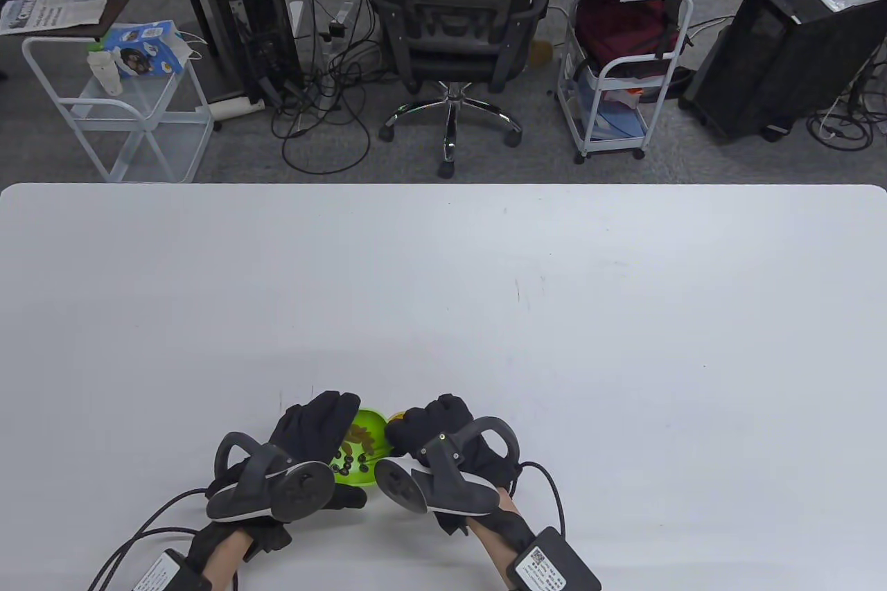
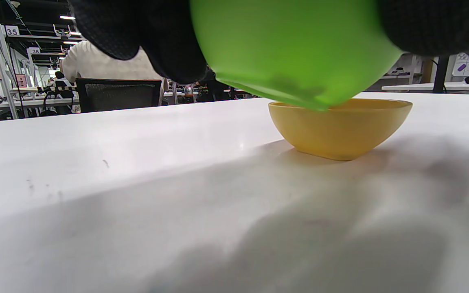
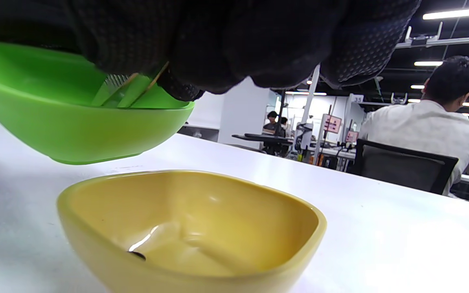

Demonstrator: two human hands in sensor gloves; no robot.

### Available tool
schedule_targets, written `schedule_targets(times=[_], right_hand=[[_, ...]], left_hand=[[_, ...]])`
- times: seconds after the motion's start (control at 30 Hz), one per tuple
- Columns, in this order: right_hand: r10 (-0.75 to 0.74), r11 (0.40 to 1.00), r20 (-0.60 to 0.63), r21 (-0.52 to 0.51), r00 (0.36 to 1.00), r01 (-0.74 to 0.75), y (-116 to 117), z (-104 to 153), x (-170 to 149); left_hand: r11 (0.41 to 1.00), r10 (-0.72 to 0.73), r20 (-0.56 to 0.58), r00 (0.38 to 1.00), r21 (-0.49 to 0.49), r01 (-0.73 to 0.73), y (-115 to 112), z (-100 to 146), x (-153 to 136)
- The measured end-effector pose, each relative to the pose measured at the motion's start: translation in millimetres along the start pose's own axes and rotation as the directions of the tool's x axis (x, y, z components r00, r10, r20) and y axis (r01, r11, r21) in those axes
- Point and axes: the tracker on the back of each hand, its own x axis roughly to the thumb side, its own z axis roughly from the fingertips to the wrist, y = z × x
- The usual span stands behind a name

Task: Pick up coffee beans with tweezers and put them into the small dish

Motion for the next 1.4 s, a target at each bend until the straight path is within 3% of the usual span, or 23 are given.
schedule_targets(times=[0.63,1.4], right_hand=[[-0.149,0.987,-0.148,-0.081,0.978,0.138,-20.5,12.6,-45.1],[-0.197,0.980,-0.250,-0.063,0.948,0.187,-18.4,18.8,-73.7]], left_hand=[[1.000,0.001,-0.003,1.000,0.000,-0.001,0.0,0.4,-0.7],[1.000,0.001,-0.004,1.000,0.004,-0.001,0.1,0.9,-0.9]])
